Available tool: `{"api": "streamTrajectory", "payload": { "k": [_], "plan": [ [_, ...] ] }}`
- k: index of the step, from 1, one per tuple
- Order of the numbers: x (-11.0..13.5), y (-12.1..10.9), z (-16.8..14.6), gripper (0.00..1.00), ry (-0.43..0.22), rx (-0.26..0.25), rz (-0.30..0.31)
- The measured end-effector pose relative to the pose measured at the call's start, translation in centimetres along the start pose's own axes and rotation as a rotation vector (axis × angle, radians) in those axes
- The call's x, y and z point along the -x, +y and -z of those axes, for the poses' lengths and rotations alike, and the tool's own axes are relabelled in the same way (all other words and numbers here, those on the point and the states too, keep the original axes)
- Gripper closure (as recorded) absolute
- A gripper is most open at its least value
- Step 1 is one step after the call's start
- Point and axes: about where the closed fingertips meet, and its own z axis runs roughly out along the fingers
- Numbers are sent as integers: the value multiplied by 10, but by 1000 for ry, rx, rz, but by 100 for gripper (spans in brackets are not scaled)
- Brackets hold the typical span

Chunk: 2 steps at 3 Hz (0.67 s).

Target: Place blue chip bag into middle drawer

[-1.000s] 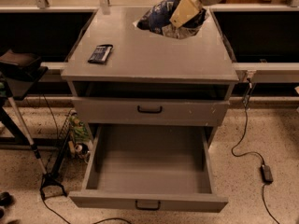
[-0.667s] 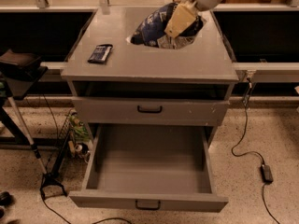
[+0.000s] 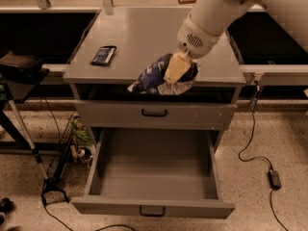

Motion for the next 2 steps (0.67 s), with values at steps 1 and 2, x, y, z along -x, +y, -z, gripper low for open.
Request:
{"api": "streamTrajectory", "payload": {
  "k": [1,2],
  "plan": [
    [-53,16,-65,100,81,112,-90],
    [-85,37,-132,100,173,233,-170]
  ]
}}
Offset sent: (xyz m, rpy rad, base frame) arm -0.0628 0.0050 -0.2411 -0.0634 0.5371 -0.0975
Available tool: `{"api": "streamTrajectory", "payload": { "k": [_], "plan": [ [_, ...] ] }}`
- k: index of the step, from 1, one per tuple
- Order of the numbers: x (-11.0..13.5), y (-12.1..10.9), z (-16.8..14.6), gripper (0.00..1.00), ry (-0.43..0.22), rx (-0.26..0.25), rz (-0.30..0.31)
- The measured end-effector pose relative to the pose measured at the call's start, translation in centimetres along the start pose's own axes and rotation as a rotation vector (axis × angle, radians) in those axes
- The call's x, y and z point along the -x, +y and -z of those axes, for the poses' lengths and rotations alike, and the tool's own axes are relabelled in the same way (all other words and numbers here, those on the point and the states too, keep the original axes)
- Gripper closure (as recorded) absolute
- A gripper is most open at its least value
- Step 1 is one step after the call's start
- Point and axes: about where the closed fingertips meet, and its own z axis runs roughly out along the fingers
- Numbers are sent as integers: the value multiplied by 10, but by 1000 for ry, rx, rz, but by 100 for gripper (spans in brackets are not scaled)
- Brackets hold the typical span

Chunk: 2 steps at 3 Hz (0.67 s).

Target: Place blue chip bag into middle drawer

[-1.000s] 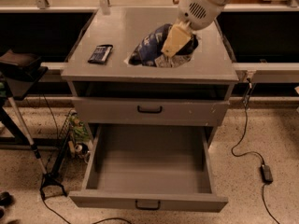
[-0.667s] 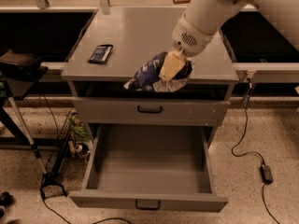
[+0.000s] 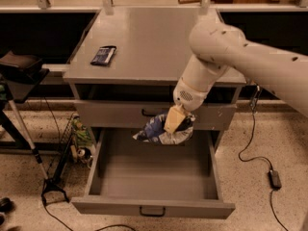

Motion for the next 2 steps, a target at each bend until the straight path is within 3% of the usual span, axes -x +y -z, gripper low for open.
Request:
{"api": "streamTrajectory", "payload": {
  "k": [2],
  "plan": [
    [17,9,-104,100,79,160,-148]
  ]
}}
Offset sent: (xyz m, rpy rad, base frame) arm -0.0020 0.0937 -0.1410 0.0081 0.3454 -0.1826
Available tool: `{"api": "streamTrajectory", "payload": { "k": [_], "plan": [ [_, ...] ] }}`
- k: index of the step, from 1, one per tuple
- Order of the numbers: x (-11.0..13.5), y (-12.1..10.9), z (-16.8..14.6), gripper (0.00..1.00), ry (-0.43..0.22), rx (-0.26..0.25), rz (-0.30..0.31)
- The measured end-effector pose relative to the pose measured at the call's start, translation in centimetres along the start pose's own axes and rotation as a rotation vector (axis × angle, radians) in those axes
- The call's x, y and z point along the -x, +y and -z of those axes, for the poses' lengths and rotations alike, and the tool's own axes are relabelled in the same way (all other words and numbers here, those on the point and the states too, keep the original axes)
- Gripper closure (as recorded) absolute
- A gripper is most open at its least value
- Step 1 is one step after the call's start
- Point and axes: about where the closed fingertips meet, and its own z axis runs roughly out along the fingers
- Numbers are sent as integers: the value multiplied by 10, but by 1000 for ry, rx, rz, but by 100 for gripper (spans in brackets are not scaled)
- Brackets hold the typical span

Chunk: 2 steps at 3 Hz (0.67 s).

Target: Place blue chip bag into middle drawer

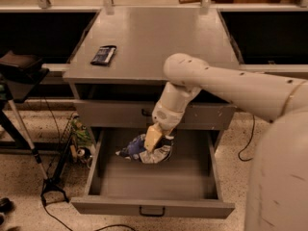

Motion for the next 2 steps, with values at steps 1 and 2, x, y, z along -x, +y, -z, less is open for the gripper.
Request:
{"api": "streamTrajectory", "payload": {
  "k": [1,2],
  "plan": [
    [18,-7,-43,100,3,57,-149],
    [-21,-26,-68,100,2,77,-260]
  ]
}}
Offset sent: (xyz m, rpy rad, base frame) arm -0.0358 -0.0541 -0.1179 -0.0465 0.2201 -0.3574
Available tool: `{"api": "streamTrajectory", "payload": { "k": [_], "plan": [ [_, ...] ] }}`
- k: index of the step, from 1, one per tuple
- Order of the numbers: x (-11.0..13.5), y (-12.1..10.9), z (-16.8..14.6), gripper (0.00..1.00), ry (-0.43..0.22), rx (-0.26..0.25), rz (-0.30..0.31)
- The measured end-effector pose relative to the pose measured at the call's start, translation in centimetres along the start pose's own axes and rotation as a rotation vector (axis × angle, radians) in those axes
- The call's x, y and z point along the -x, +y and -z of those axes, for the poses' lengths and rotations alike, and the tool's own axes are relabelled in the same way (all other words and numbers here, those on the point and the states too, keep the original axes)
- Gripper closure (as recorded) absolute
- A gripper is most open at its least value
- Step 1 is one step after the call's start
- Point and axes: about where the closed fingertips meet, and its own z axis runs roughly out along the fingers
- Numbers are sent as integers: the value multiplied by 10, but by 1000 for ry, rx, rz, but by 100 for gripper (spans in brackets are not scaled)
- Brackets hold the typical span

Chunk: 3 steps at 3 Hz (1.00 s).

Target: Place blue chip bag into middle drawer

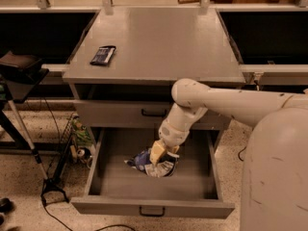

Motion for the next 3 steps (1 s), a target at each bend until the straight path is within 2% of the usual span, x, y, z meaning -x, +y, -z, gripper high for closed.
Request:
{"api": "streamTrajectory", "payload": {
  "k": [1,2,3],
  "plan": [
    [-48,-33,-16,100,-5,10,-115],
    [-86,-69,-36,100,-35,24,-215],
    [-74,-77,-39,100,-87,36,-276]
  ]
}}
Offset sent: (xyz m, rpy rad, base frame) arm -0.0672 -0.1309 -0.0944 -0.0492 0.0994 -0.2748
